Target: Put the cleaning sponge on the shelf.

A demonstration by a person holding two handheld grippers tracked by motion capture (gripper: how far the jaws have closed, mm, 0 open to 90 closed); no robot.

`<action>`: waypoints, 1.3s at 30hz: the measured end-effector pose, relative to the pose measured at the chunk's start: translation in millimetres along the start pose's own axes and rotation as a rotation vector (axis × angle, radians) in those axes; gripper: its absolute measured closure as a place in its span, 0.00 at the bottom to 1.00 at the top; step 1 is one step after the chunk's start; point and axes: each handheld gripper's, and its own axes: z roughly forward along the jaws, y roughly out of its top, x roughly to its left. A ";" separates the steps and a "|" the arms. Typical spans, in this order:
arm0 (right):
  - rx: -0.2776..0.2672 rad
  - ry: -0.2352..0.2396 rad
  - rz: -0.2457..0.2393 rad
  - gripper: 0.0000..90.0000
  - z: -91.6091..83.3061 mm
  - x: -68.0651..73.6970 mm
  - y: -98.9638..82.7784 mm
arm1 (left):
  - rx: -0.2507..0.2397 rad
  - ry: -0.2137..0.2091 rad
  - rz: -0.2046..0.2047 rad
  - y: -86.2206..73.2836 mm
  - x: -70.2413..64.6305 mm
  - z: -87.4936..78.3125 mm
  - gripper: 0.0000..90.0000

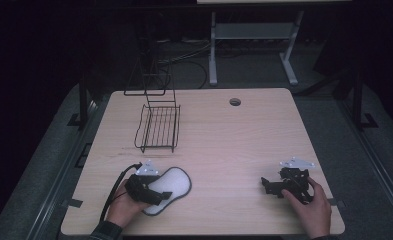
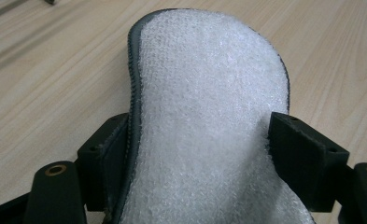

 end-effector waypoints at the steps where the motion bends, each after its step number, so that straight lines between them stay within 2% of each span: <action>1: 0.000 0.000 0.000 0.00 0.0 0.0 0.0 | -0.001 -0.001 -0.004 0.0 0.0 -0.3 0.27; 13: 0.000 0.000 0.000 0.00 0.0 0.0 0.0 | -0.021 -0.014 -0.002 1.4 2.3 -9.3 0.38; 19: 0.000 0.000 0.000 0.00 0.0 0.0 0.0 | -0.072 -0.035 -0.020 1.7 5.4 -17.1 0.54; 30: 0.000 0.000 0.000 0.00 0.0 0.0 0.0 | -0.124 -0.090 -0.053 2.3 9.9 -27.3 0.68; 38: 0.000 0.000 0.000 0.00 0.0 0.0 0.0 | -0.157 -0.117 -0.052 5.2 10.0 -34.5 0.78; 39: 0.000 0.000 0.000 0.00 0.0 0.0 0.0 | -0.166 -0.126 -0.062 5.4 10.1 -35.6 0.80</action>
